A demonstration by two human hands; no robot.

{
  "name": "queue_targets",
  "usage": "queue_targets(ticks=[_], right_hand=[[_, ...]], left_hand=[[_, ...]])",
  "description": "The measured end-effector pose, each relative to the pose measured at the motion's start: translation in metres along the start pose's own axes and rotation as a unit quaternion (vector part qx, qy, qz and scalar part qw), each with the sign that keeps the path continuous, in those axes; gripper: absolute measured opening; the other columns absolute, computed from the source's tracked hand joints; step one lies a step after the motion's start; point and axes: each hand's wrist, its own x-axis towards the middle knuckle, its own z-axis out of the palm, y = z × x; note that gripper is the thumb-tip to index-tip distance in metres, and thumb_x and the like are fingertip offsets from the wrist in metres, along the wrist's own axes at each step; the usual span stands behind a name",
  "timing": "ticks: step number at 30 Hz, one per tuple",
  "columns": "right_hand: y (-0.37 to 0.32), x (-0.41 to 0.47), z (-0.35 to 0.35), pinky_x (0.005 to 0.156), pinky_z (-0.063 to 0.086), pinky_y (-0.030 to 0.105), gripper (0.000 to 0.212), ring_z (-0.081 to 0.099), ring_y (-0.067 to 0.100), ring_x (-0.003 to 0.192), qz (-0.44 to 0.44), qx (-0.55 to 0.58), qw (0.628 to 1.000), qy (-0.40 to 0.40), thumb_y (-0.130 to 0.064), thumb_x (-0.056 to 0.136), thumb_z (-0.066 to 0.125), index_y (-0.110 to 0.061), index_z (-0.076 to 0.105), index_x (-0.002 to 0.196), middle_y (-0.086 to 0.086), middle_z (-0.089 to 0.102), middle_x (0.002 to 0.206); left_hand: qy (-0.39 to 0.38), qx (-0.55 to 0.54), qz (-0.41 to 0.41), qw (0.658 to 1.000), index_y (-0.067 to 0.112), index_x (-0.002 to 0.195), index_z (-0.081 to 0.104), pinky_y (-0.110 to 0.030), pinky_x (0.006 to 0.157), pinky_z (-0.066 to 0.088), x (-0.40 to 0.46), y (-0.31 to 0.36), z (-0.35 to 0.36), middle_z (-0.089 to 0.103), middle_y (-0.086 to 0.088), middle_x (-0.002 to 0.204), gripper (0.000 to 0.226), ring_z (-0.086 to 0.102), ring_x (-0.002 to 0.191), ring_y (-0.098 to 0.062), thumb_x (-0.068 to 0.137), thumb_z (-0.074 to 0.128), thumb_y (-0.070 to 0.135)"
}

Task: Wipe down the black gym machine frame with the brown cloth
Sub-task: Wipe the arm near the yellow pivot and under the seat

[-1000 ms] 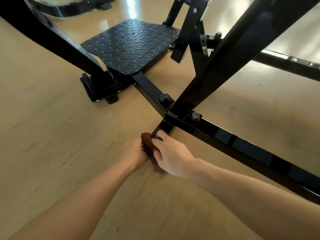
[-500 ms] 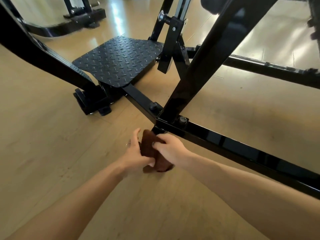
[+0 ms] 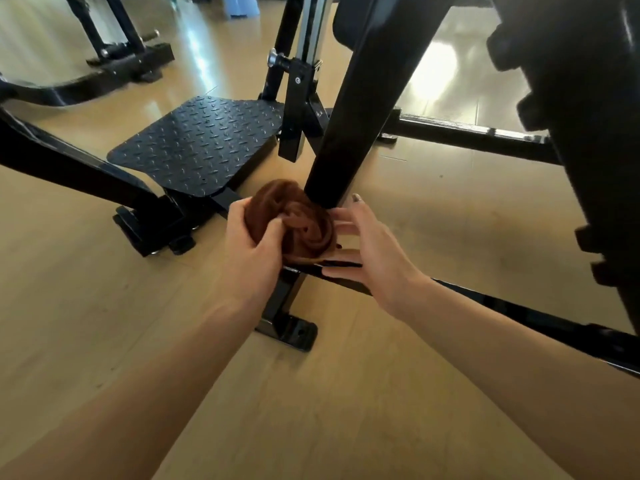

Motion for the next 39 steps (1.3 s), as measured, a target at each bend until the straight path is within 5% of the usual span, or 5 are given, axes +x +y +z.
queue_targets(ticks=[9,16,23,31,39], right_hand=[[-0.061,0.021,-0.016,0.12,0.03,0.044,0.049,0.051,0.019,0.135,-0.138,0.087,0.984,0.069,-0.046,0.11,0.024,-0.027,0.054,0.145,-0.003,0.059,0.144],[-0.056,0.033,0.005,0.093,0.041,0.031,0.04,0.059,0.009,0.103,-0.078,0.132,0.987,0.048,-0.047,0.111,0.025,-0.031,0.061,0.106,-0.004,0.068,0.11],[-0.056,0.039,0.006,0.121,0.03,0.049,0.036,0.055,0.021,0.127,-0.046,0.178,0.981,0.059,-0.05,0.109,0.032,-0.032,0.063,0.114,-0.001,0.068,0.127],[-0.07,0.03,0.011,0.121,0.03,0.051,0.042,0.052,0.025,0.128,0.004,0.185,0.978,0.097,-0.053,0.107,0.035,-0.027,0.062,0.125,0.001,0.065,0.127],[-0.117,0.014,0.005,0.073,0.047,0.028,0.043,0.059,0.017,0.089,0.037,0.183,0.976,0.113,-0.043,0.11,0.033,-0.016,0.063,0.126,0.0,0.065,0.096]], left_hand=[[0.035,-0.016,0.268,0.963,0.018,0.13,0.047,-0.042,0.09,0.057,0.032,0.099,0.067,0.055,-0.013,0.121,0.035,0.063,0.107,-0.02,0.101,0.055,0.037],[0.044,0.055,0.126,0.99,0.03,0.118,0.047,-0.05,0.097,0.052,0.021,0.016,0.053,0.05,-0.004,0.115,0.019,0.056,0.109,-0.02,0.101,0.056,0.03],[0.045,0.084,0.248,0.964,0.015,0.128,0.05,-0.009,0.085,0.047,0.022,0.101,0.064,0.045,-0.006,0.122,0.031,0.051,0.101,0.009,0.101,0.06,0.028],[0.07,0.039,0.264,0.961,0.018,0.122,0.051,-0.012,0.082,0.048,0.023,0.111,0.076,0.053,-0.014,0.12,0.026,0.058,0.099,-0.005,0.1,0.062,0.028],[0.068,0.07,0.248,0.964,0.017,0.121,0.049,-0.006,0.078,0.045,0.008,0.162,0.076,0.052,-0.013,0.118,0.021,0.053,0.093,0.009,0.103,0.058,0.024]])
